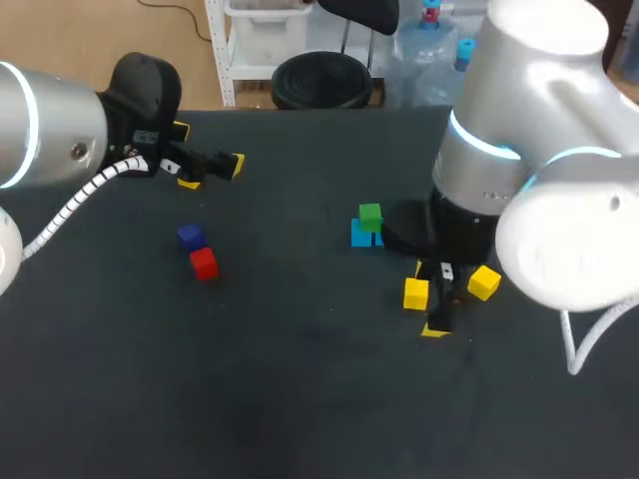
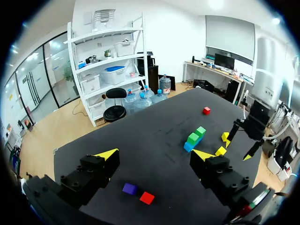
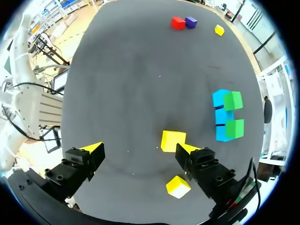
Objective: Place the blue cubes, place green cubes on the blue cubes, place the yellow cubes on the green cubes, then place the red cubes on the yellow cubes, and place purple cube on the red cubes.
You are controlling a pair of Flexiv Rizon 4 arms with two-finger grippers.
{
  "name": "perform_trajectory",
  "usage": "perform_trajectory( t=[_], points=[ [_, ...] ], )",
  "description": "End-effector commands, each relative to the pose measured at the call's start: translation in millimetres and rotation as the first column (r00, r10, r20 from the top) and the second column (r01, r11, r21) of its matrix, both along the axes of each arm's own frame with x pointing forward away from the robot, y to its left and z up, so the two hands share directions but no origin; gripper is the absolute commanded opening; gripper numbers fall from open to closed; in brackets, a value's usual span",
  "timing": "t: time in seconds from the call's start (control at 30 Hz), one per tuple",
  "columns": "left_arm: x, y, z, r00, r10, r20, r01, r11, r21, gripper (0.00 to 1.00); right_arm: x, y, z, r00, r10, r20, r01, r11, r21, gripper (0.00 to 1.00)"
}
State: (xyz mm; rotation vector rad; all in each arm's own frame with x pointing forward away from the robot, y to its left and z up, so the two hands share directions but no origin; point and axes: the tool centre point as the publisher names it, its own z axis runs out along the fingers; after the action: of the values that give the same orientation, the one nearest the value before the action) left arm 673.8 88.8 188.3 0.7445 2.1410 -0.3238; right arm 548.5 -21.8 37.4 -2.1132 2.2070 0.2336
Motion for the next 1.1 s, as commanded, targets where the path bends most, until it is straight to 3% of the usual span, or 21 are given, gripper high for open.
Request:
perform_trajectory(
  t=[0.03, 0.5, 0.8, 0.87, 1.1],
  points=[
    [0.3, -0.3, -0.8, 1.0, 0.001, 0.002, -0.001, 1.0, -0.001, 1.0, 0.7, 3.1, -3.8, 0.997, -0.009, 0.076, 0.009, 1.0, -0.002, 1.0],
    [0.3, -0.3, -0.8, 1.0, 0.001, 0.002, -0.001, 1.0, -0.001, 1.0, 23.3, 14.3, -16.6, 0.995, 0.002, 0.102, 0.0, 1.0, -0.022, 1.0],
    [0.3, -0.3, -0.8, 1.0, 0.001, 0.002, -0.001, 1.0, -0.001, 1.0, 31.9, 6.0, -27.9, 0.995, -0.02, 0.093, 0.027, 0.997, -0.069, 1.0],
    [0.3, -0.3, -0.8, 1.0, 0.001, 0.002, -0.001, 1.0, -0.001, 1.0, 33.1, 2.7, -30.6, 0.996, -0.029, 0.09, 0.036, 0.997, -0.072, 0.95],
    [0.3, -0.3, -0.8, 1.0, 0.001, 0.002, -0.001, 1.0, -0.001, 1.0, 37.4, -3.5, -36.4, 0.995, -0.054, 0.086, 0.06, 0.996, -0.068, 1.0]
  ],
)
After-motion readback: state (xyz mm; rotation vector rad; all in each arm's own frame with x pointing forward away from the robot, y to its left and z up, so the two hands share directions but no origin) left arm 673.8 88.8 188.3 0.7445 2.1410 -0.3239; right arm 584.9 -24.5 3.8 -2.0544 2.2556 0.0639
